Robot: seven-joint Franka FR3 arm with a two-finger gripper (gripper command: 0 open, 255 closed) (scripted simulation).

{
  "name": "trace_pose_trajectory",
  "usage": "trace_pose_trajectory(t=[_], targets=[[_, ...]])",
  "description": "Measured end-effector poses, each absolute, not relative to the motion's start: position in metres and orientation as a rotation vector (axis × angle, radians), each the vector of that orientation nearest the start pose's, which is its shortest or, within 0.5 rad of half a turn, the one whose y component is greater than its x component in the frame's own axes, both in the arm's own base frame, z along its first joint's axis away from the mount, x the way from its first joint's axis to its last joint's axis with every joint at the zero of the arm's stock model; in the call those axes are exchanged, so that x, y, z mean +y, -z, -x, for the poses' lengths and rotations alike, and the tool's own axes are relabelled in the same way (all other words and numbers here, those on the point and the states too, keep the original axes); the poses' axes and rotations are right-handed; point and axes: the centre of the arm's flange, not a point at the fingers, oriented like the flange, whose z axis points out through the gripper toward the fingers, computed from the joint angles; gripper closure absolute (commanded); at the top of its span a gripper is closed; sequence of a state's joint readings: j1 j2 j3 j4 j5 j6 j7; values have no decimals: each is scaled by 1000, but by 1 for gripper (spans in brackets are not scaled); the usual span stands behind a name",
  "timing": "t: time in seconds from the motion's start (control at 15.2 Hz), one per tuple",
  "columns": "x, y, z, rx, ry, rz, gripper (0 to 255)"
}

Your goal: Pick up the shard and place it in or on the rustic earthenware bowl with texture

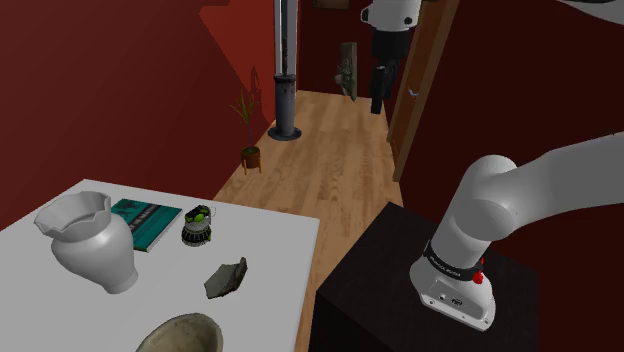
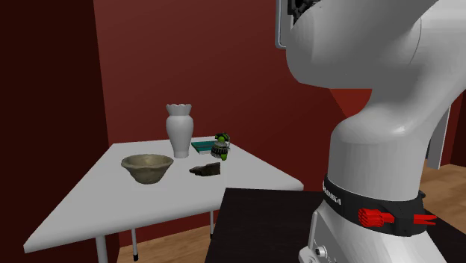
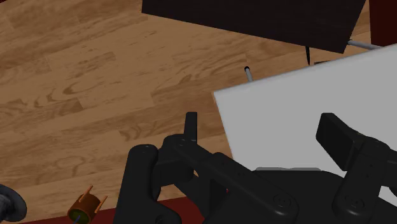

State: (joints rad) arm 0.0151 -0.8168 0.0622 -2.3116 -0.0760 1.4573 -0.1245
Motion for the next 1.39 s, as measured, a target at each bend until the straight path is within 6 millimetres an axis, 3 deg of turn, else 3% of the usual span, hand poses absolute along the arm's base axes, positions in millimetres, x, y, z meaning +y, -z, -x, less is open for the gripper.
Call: trace_pose_trajectory(t=[0.2,0.53,1.39], targets=[[25,-600,-296,-327,-75,3245,0],[54,-562,-338,-497,-88,3225,0],[145,-452,-430,-955,-122,3124,0]])
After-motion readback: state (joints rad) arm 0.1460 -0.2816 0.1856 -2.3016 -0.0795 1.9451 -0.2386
